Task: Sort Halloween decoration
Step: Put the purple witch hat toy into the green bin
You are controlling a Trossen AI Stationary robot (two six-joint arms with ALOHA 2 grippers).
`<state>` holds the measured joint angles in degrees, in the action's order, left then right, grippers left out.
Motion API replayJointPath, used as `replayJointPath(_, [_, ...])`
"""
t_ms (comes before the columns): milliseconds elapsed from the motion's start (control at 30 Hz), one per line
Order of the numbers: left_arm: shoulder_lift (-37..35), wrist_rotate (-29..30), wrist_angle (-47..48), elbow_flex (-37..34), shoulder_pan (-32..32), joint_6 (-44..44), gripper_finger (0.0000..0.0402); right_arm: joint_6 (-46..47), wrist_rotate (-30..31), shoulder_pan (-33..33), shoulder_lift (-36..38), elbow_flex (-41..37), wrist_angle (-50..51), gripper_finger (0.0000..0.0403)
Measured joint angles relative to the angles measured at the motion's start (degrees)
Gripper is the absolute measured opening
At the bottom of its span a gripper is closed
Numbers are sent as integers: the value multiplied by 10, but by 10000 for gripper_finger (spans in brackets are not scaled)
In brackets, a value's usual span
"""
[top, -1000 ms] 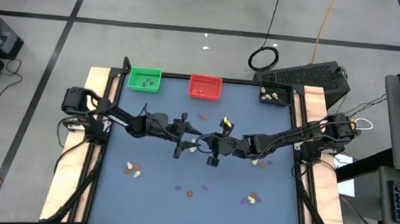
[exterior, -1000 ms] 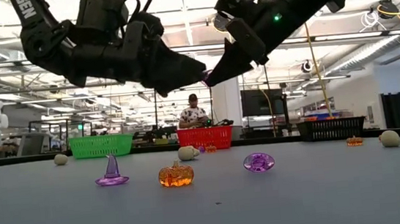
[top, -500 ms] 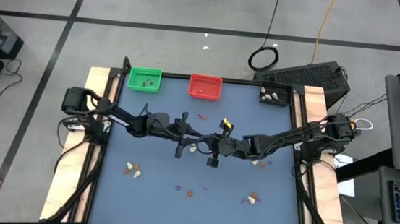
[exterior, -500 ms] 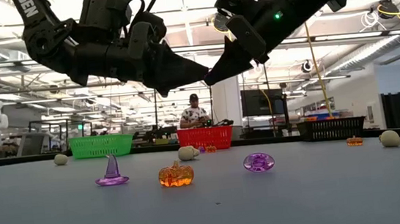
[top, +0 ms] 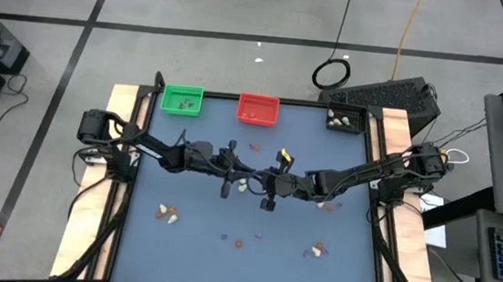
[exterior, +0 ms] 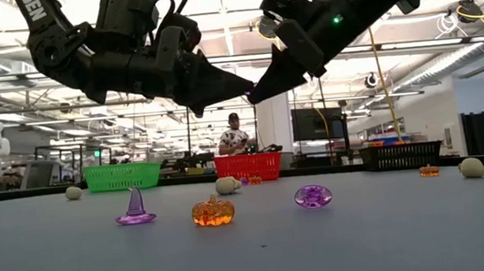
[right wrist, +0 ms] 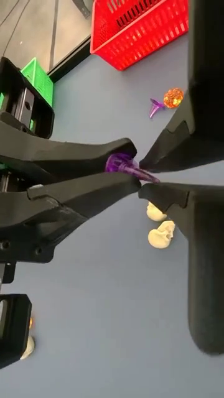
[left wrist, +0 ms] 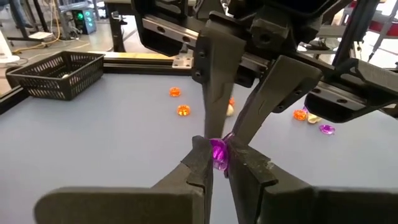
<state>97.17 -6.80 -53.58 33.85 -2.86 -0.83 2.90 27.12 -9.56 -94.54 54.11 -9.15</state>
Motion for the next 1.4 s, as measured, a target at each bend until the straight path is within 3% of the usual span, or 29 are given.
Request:
replayJointPath(367, [-3,-2,3,0,-4,5,44,9,2,1,0,0,-1,124])
replayJointPath(767, [-88,-1,57,-2,-21,28,25,5,36,1,15,0,10,160])
replayJointPath(900, [-148,19,138,-2,-31,46,24,5,37,1,29,0,24,160])
replayJointPath(1133, [-274,130,325,-2,-70,72,24,5,43,0,46,0,48,160])
replayJointPath(1300, [-354,242,489,-2,-146,57,24,5,43,0,48,0,54,160])
replayJointPath(1400, [-382,271,567,-1,-219,47,24,5,42,0,48,0,59,160])
